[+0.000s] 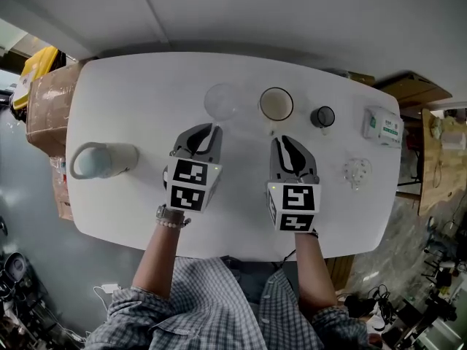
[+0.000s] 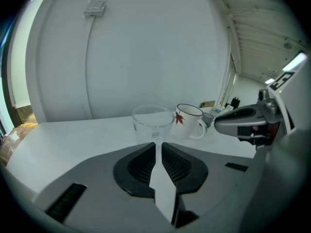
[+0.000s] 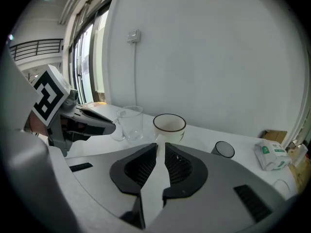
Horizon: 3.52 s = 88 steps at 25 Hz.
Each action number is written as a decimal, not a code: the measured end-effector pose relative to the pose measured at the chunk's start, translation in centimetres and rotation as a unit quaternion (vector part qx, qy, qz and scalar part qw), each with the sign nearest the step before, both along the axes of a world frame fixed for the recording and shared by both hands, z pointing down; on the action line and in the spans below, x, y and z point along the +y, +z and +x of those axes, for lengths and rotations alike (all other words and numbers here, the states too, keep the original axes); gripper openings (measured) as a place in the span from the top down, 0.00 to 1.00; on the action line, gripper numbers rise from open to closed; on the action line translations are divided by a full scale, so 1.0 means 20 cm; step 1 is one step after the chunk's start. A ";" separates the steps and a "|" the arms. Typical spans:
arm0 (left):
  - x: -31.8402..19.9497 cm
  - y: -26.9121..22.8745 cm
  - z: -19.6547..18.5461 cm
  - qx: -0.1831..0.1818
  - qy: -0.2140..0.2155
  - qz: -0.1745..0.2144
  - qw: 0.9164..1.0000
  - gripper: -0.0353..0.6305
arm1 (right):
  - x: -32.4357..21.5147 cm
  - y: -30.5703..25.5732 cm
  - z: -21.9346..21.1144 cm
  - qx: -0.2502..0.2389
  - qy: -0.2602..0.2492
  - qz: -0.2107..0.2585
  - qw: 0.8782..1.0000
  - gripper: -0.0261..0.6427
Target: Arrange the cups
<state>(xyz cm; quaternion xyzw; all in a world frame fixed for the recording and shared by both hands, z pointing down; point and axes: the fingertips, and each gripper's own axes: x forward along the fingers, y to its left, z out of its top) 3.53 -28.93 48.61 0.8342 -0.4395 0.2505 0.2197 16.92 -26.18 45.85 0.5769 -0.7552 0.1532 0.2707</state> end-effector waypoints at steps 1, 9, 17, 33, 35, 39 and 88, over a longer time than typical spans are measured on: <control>-0.01 0.00 0.01 0.005 -0.004 -0.001 1.000 0.88 | -0.01 0.01 -0.01 0.000 -0.003 -0.002 1.000 0.91; -0.04 -0.01 0.10 0.028 -0.015 -0.007 0.999 0.88 | -0.06 0.10 -0.06 0.010 -0.016 -0.024 1.000 0.83; -0.04 -0.01 0.10 0.019 -0.006 -0.002 1.000 0.88 | -0.15 0.14 -0.06 0.022 -0.006 -0.027 0.999 0.81; -0.02 -0.02 0.11 0.017 0.006 0.002 1.000 0.88 | -0.14 0.14 -0.18 -0.033 -0.086 -0.028 0.995 0.82; -0.01 -0.02 0.12 0.020 0.008 -0.001 1.000 0.88 | -0.14 0.14 -0.18 -0.032 -0.091 -0.028 0.995 0.82; 0.00 -0.02 0.13 0.023 0.011 -0.004 1.000 0.88 | -0.13 0.14 -0.18 -0.012 -0.092 -0.028 0.995 0.82; 0.48 -0.35 0.25 0.057 0.049 0.053 0.996 0.92 | 0.65 0.25 1.15 0.077 0.166 -0.078 0.980 0.87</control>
